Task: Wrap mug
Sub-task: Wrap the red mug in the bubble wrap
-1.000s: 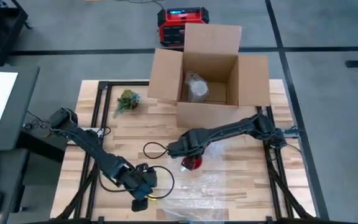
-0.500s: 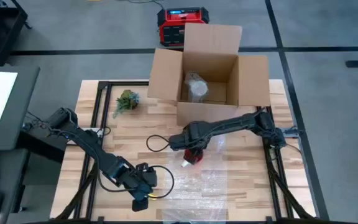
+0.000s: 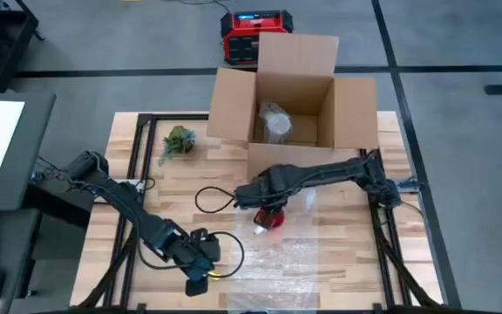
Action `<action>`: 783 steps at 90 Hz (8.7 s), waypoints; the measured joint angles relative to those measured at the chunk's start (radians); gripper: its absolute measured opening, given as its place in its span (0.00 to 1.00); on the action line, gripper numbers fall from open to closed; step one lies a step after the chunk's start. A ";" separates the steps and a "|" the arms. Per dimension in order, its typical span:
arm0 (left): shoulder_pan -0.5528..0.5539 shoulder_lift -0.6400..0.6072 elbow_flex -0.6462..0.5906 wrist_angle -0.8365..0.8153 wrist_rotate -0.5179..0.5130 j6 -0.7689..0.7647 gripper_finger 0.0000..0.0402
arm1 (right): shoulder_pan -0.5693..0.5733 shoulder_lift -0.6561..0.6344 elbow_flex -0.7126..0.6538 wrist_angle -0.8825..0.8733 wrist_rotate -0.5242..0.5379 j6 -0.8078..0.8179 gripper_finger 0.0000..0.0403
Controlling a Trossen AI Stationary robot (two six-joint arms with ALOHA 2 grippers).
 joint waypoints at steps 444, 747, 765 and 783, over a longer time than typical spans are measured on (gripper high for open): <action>0.415 0.312 0.043 0.394 -0.082 0.438 0.00 | 0.471 -0.246 -0.536 0.176 -0.080 0.858 0.00; 0.292 -0.043 0.026 0.188 -0.117 0.702 0.00 | 0.415 -0.441 -0.511 0.182 -0.074 0.728 0.00; 0.464 0.075 -0.106 0.413 -0.041 0.651 0.00 | 0.529 -0.440 -0.699 0.360 -0.157 0.974 0.00; 0.527 0.260 -0.134 0.453 -0.015 0.651 0.00 | 0.598 -0.436 -0.836 0.588 -0.194 1.137 0.00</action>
